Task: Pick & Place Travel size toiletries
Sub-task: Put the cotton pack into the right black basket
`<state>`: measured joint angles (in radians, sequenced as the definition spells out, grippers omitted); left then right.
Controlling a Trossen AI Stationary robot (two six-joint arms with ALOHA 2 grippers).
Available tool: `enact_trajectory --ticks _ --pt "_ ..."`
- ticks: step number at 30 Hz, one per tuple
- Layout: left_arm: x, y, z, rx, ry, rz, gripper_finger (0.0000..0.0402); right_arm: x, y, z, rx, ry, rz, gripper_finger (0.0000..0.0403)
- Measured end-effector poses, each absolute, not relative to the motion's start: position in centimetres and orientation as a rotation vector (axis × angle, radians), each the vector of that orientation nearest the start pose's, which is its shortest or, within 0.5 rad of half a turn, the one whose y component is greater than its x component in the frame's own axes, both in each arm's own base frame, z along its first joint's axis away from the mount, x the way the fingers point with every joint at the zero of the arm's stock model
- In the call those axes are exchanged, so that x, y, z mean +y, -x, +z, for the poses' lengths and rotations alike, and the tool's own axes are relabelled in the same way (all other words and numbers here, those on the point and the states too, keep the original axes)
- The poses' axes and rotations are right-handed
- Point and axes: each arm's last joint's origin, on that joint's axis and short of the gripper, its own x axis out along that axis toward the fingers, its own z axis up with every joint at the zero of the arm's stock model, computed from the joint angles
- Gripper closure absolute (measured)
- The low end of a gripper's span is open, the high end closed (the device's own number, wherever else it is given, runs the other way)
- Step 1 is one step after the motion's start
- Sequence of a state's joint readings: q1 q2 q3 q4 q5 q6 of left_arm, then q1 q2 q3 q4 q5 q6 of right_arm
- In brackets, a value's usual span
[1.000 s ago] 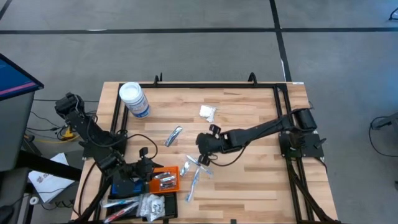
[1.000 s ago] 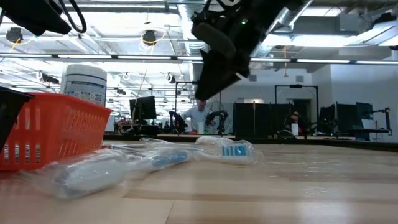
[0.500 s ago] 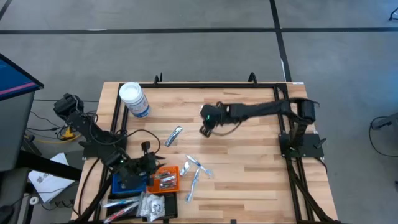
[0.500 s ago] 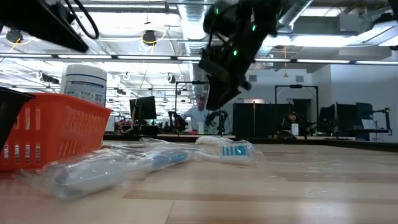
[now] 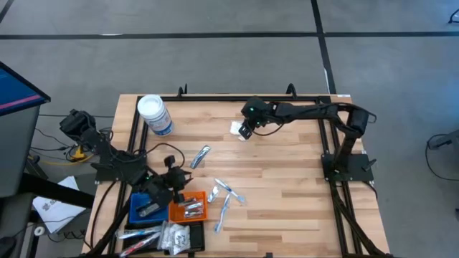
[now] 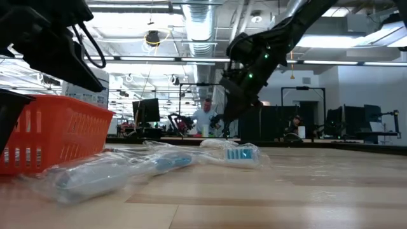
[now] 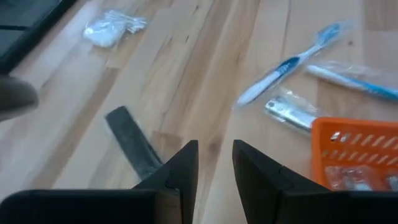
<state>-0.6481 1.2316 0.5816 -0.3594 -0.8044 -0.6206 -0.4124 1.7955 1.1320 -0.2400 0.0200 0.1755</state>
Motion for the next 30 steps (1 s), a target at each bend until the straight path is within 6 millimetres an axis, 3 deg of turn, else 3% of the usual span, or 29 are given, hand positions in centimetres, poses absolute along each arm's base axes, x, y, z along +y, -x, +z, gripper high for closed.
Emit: enact_trajectory --ticks 3,11,15,23,30 --pt "-11.3 -17.9 17.4 0.656 -0.032 0.339 0.0309 -14.7 -33.3 17.3 0.934 -0.33 -0.472 0.0296" --pt "-12.2 -17.7 17.6 0.613 0.043 0.291 0.0309 -17.0 -32.1 17.3 0.898 -0.54 -0.593 0.0296" --pt "-13.0 -17.7 17.9 0.571 0.082 0.252 0.0309 -17.7 -31.5 15.9 0.95 -0.625 -0.63 0.0296" --pt "-14.0 -17.6 18.4 0.518 0.132 0.195 0.0309 -18.2 -32.2 15.9 0.882 -0.604 -0.537 0.0296" --pt "-14.2 -17.6 18.6 0.499 0.161 0.187 0.0309 -18.9 -31.4 15.7 0.918 -0.65 -0.58 0.0296"
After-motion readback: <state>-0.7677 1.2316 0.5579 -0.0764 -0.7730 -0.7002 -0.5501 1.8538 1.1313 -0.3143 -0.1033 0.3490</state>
